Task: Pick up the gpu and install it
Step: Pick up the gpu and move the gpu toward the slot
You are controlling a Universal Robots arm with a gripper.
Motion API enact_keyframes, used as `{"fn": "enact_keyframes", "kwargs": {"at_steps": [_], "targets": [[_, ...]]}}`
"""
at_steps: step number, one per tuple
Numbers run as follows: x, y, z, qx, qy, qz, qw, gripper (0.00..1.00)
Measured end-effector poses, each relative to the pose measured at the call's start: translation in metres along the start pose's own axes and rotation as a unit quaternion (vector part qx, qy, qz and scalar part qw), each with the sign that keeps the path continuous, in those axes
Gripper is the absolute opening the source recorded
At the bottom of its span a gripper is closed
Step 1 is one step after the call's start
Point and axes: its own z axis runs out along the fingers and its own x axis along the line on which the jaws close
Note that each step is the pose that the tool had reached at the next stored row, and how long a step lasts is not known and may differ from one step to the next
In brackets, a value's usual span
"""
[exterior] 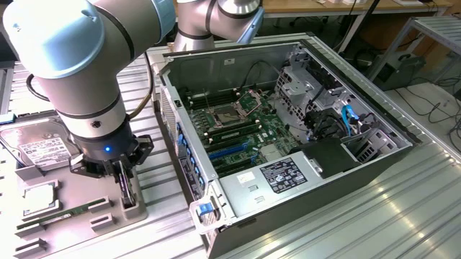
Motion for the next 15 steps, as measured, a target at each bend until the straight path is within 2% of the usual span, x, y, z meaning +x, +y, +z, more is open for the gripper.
{"fn": "enact_keyframes", "kwargs": {"at_steps": [9,15], "targets": [[-0.001,0.0012,-0.0263,0.0000,0.0000,0.000,1.0000,0.28],[-0.001,0.0021,-0.0491,-0.0001,-0.0001,0.000,1.0000,0.28]]}}
